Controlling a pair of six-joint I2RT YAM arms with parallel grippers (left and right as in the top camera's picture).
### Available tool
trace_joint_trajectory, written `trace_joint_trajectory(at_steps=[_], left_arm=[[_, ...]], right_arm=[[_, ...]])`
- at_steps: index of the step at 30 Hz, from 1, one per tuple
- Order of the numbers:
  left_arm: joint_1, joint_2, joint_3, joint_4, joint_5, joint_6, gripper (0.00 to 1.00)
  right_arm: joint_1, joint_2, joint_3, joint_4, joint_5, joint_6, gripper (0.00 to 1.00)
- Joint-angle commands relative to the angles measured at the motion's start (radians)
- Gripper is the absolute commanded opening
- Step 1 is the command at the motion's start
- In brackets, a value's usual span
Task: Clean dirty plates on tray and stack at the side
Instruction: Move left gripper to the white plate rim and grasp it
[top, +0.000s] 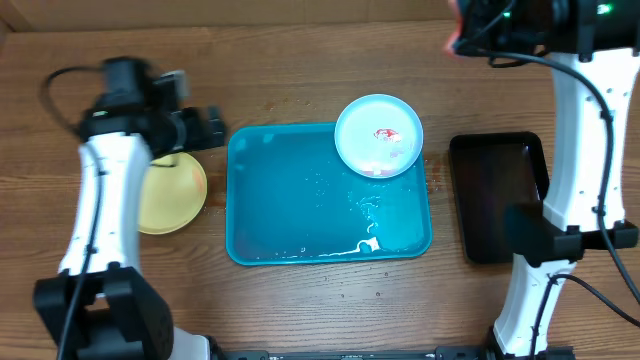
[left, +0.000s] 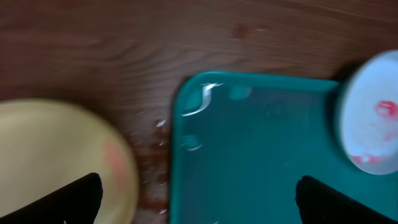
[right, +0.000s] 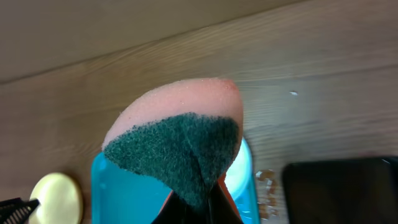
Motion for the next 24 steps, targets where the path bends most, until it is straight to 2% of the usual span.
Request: trace_joint_trajectory(at_steps=[1,5,8,17,22,24], left_arm=[[-0.143,0.01,0.017,0.052,0.054,-0.026,1.0],[-0.293,0.081,0.022,0.172,0.053,-0.098,1.0],[-0.372,0.167,0.067,0.207,0.034,-0.162,1.0],[-0.51,0.47,0.362,0.091,-0.08,-0.334,1.0],[-0.54,0.545,0.395,0.073,-0.104,-0.411,1.0],[-0.54,0.567,0.394,0.048,-0.133,-0.428,0.9]], right_arm=[[-0.062,-0.076,-0.056,0.003,0.006,-0.001,0.04],[-0.132,-0.098,-0.173,0.004,0.006,-0.005,0.04],[-0.163,-0.1,-0.256,0.004,0.006,-0.005,0.04],[-0.176,-0.099,-0.462,0.004,0.034,-0.008,0.04],[-0.176,-0.099,-0.497,0.004,0.033,-0.008,0.04],[-0.176,-0.099,-0.497,0.004,0.033,-0.009,0.04]])
